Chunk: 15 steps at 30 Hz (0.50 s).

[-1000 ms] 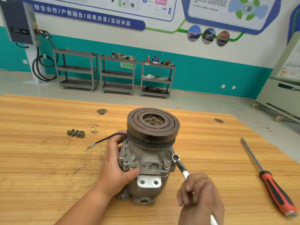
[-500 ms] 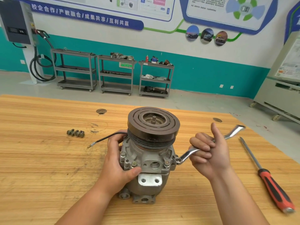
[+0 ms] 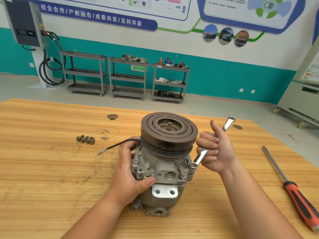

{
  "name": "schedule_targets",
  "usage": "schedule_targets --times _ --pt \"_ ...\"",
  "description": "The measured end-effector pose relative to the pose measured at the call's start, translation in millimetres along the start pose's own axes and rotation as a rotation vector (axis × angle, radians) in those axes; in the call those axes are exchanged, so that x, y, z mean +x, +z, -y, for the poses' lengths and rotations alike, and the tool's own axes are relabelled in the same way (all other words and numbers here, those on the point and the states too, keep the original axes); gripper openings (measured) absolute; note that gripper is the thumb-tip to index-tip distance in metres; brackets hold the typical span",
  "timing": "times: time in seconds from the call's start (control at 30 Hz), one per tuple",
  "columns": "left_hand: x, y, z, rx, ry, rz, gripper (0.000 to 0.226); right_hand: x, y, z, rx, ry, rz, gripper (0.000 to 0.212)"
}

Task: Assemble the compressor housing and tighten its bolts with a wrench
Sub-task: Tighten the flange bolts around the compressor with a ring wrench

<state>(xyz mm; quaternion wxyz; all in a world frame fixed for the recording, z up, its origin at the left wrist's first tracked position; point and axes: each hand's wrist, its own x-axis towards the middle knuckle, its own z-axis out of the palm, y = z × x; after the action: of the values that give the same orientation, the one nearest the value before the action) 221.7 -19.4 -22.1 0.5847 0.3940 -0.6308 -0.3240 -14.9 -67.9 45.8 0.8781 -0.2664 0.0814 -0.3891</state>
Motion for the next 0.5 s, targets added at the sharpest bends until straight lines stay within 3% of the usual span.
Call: schedule_targets --times 0.1,0.27,0.37,0.5 --pt "0 1 -2 -0.035 0.007 0.008 0.105 -1 6 -12 -0.005 -0.137 -0.210 0.051" --pt "-1 1 -2 -0.056 0.002 0.005 0.102 -34 30 -46 -0.141 -0.640 -0.590 0.058" --pt "-1 0 -1 -0.050 0.004 -0.002 0.102 -52 50 -87 -0.364 -0.907 -0.639 0.050" --pt "-1 1 0 -0.047 -0.004 -0.002 0.103 -53 49 -131 -0.715 -1.022 -0.545 0.032"
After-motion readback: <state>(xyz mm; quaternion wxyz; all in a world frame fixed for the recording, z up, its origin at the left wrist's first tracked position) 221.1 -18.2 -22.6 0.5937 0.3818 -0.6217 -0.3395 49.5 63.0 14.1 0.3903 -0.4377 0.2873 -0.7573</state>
